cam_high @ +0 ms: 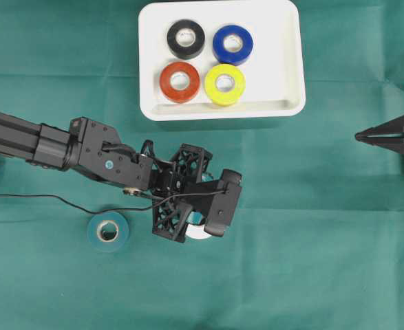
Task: Put the tape into the white case with the left arm.
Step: 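Reach the left gripper down to the white tape and grasp it, then carry the white tape into the tray's right side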
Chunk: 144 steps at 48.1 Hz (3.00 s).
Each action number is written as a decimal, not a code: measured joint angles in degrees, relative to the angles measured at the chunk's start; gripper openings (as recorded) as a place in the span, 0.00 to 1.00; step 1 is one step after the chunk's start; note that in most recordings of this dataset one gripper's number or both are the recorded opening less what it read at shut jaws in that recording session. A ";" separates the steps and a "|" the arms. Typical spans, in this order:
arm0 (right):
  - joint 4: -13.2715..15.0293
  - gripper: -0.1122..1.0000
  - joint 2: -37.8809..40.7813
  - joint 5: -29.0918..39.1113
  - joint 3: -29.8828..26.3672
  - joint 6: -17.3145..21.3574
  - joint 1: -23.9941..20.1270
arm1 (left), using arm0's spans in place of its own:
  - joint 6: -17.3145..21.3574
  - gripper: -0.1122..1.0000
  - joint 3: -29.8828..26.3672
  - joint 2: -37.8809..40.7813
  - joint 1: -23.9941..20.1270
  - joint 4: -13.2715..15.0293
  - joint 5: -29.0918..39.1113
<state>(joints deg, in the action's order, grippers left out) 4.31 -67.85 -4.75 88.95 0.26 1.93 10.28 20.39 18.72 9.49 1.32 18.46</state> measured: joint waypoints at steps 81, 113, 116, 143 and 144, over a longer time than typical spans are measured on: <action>0.00 0.02 0.00 0.00 0.00 0.00 0.09 | 18.19 0.33 -9.84 -4.57 -19.34 -0.26 11.16; 0.00 0.02 0.00 0.09 0.00 0.00 0.09 | 19.51 0.33 -28.92 9.58 -21.88 -0.35 11.07; -0.09 0.02 0.00 0.00 0.09 0.00 0.09 | 19.42 0.33 -29.27 9.67 -22.15 -0.44 11.07; 0.00 0.02 0.00 0.00 0.09 0.00 0.09 | 19.25 0.95 -29.00 9.67 -22.32 -0.35 11.78; 0.00 0.02 0.09 0.00 0.09 0.00 0.09 | 19.25 0.94 -29.00 9.67 -22.24 -0.35 11.87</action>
<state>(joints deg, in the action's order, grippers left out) 4.31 -67.76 -4.75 89.03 0.26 2.02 29.53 -8.61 28.39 -12.74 0.97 30.32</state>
